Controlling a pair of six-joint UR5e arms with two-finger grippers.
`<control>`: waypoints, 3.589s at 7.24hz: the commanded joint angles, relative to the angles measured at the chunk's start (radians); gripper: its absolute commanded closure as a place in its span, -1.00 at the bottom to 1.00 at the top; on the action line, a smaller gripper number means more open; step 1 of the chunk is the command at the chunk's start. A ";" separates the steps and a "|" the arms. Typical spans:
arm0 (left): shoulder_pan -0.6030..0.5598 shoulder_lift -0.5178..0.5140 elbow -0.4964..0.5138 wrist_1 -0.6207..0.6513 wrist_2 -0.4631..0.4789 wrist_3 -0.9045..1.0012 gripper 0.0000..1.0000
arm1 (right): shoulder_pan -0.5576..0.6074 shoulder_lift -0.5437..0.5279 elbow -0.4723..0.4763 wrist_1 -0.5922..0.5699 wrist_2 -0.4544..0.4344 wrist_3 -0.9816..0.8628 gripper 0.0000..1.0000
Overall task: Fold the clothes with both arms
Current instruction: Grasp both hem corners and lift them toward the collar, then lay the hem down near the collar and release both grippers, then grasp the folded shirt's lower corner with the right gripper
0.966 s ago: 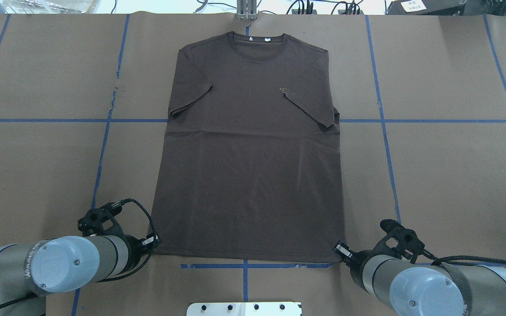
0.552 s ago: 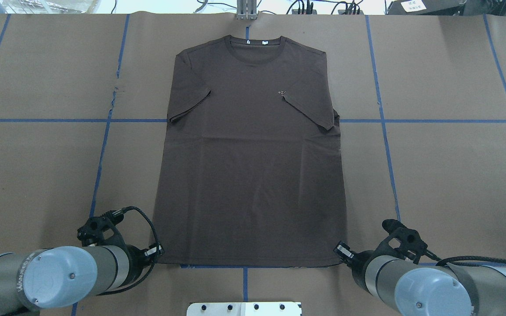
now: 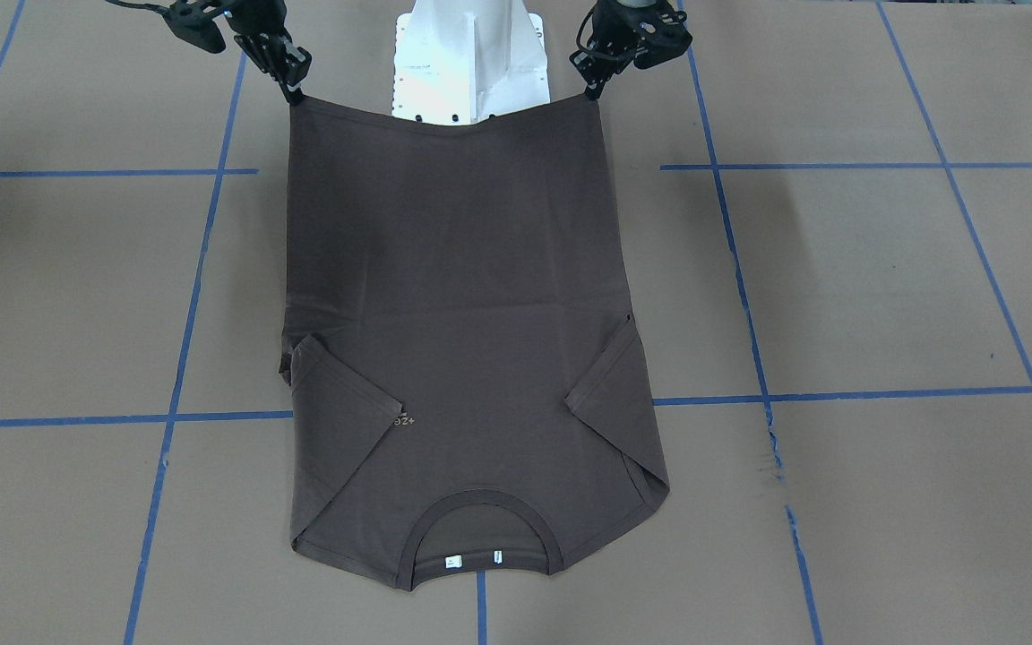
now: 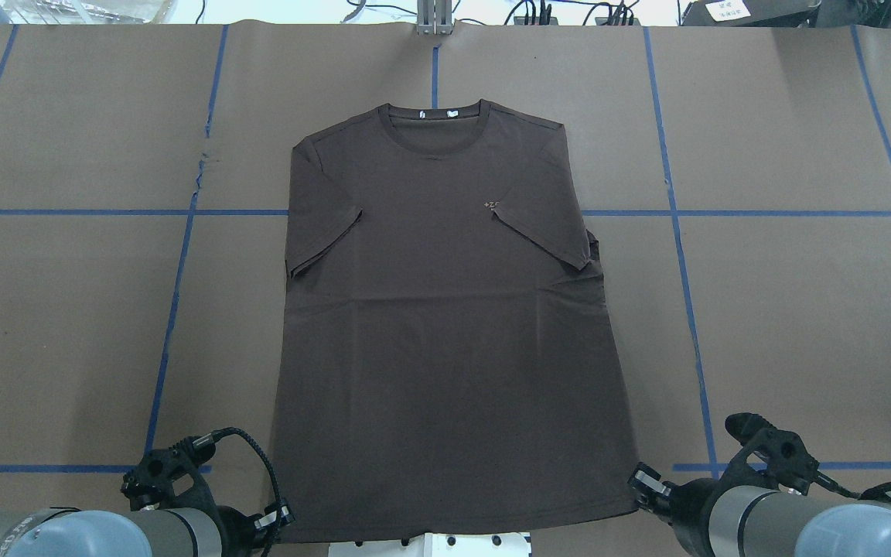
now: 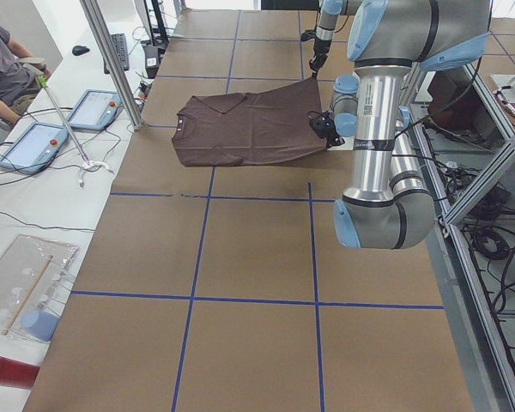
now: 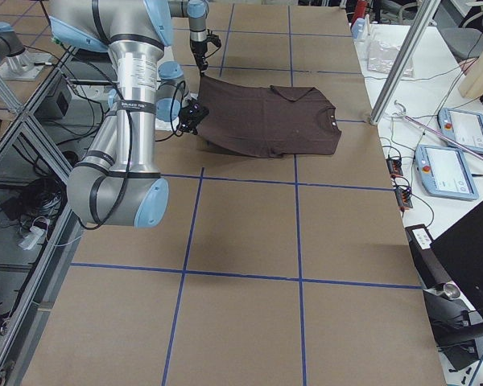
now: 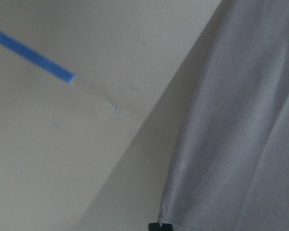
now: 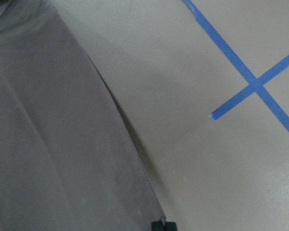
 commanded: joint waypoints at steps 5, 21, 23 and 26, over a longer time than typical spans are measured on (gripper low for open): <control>-0.532 -0.258 0.228 0.062 -0.056 0.414 1.00 | 0.495 0.445 -0.403 -0.115 0.129 -0.400 1.00; -0.722 -0.454 0.898 -0.610 -0.057 0.483 0.08 | 0.768 0.815 -1.044 0.160 0.281 -0.574 -0.06; -0.720 -0.406 0.869 -0.616 -0.131 0.487 0.08 | 0.691 0.565 -0.752 0.154 0.308 -0.532 -0.16; -0.718 -0.408 0.867 -0.613 -0.128 0.481 0.08 | 0.570 0.468 -0.679 0.169 0.297 -0.354 -0.25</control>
